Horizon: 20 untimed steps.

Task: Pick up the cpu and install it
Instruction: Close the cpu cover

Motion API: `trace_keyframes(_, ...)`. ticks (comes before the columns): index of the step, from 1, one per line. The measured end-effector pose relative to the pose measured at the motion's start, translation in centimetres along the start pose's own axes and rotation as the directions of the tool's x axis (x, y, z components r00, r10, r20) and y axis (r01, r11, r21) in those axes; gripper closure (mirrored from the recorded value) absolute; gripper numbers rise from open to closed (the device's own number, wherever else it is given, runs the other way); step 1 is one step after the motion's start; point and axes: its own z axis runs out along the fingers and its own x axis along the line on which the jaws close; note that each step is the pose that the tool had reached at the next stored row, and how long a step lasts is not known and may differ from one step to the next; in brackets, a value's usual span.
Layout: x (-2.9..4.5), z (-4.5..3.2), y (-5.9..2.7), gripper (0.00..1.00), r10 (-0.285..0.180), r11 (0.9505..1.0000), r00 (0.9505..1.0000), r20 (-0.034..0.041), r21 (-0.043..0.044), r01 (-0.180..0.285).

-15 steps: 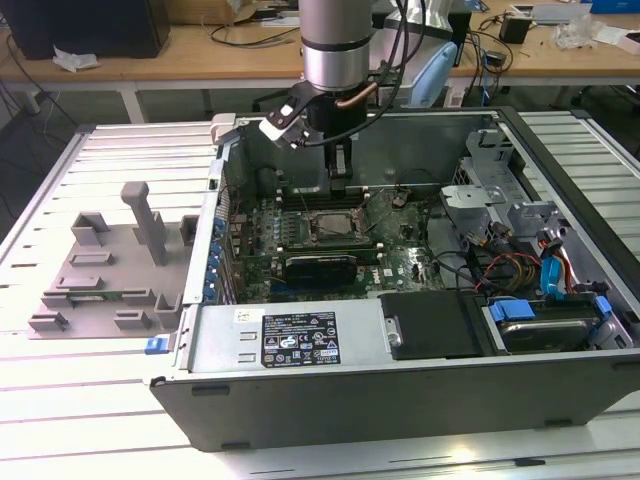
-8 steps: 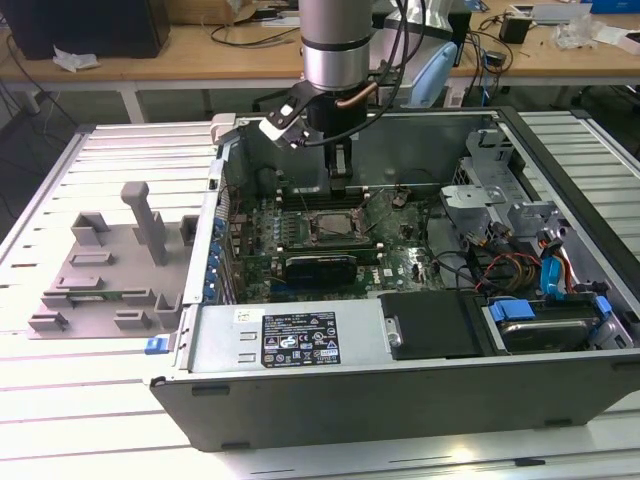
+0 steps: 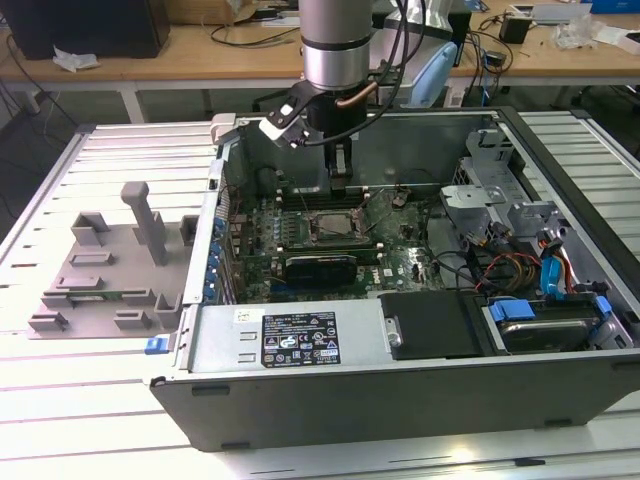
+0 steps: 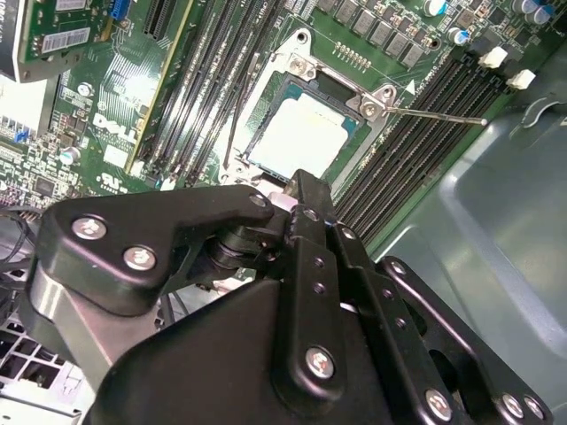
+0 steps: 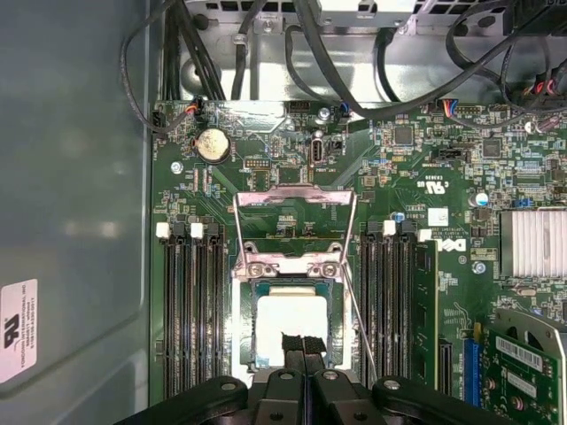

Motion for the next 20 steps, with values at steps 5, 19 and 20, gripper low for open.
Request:
trace_keyframes(5, 0.00, -0.03, 0.00, 0.89, 0.000, 1.0000, 1.0000, 0.0000, 0.0000, 0.000)
trace_keyframes(19, -0.01, -1.26, 0.17, 0.89, 0.000, 1.0000, 1.0000, 0.0000, 0.0001, 0.000)
trace_keyframes(20, -0.01, -1.25, 0.53, 0.89, 0.000, 1.0000, 1.0000, 0.0001, 0.0002, 0.000)
